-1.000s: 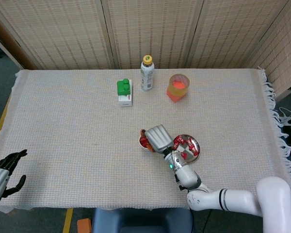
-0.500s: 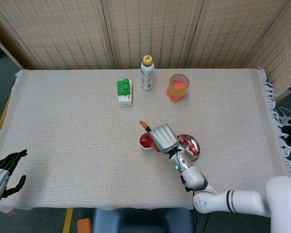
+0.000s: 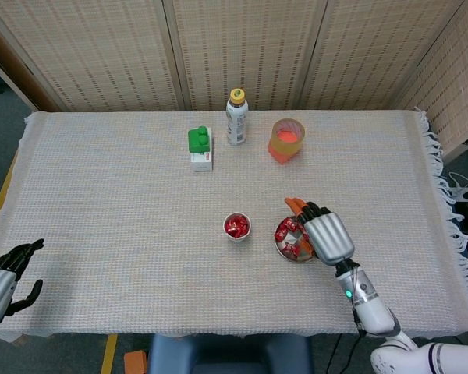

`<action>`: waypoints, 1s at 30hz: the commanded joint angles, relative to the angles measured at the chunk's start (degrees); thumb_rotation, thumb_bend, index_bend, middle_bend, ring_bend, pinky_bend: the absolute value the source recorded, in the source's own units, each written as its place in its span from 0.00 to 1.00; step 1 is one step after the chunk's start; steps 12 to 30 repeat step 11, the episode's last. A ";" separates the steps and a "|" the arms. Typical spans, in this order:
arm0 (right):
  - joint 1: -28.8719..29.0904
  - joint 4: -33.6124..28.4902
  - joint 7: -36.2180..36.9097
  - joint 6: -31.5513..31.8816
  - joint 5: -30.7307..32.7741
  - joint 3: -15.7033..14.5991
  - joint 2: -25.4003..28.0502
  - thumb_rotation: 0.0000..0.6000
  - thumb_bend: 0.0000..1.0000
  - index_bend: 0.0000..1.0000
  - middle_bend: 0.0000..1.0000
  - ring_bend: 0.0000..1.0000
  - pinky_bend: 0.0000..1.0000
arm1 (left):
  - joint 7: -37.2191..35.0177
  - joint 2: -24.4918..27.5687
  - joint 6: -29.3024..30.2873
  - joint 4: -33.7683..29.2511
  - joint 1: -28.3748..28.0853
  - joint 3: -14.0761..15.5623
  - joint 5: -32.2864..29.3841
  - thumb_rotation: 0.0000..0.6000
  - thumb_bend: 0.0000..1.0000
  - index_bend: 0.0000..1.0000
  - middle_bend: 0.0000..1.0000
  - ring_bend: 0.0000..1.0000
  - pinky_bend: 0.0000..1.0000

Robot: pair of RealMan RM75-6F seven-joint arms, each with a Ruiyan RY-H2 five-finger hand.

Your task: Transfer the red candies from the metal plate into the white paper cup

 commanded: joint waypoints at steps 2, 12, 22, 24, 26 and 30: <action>-14.08 8.26 4.53 13.57 -6.16 -7.97 0.74 1.00 0.21 0.00 0.01 0.01 0.09 | 0.10 -0.60 0.56 0.56 0.08 -0.61 -0.52 1.00 0.47 0.00 0.05 0.08 0.26; -19.04 14.81 14.76 15.09 -7.82 -6.34 2.72 1.00 0.21 0.00 0.00 0.00 0.00 | 3.47 -2.12 0.36 0.38 0.05 -1.49 -1.74 1.00 0.47 0.00 0.01 0.04 0.25; -19.04 14.81 14.76 15.09 -7.82 -6.34 2.72 1.00 0.21 0.00 0.00 0.00 0.00 | 3.47 -2.12 0.36 0.38 0.05 -1.49 -1.74 1.00 0.47 0.00 0.01 0.04 0.25; -19.04 14.81 14.76 15.09 -7.82 -6.34 2.72 1.00 0.21 0.00 0.00 0.00 0.00 | 3.47 -2.12 0.36 0.38 0.05 -1.49 -1.74 1.00 0.47 0.00 0.01 0.04 0.25; -19.04 14.81 14.76 15.09 -7.82 -6.34 2.72 1.00 0.21 0.00 0.00 0.00 0.00 | 3.47 -2.12 0.36 0.38 0.05 -1.49 -1.74 1.00 0.47 0.00 0.01 0.04 0.25; -19.04 14.81 14.76 15.09 -7.82 -6.34 2.72 1.00 0.21 0.00 0.00 0.00 0.00 | 3.47 -2.12 0.36 0.38 0.05 -1.49 -1.74 1.00 0.47 0.00 0.01 0.04 0.25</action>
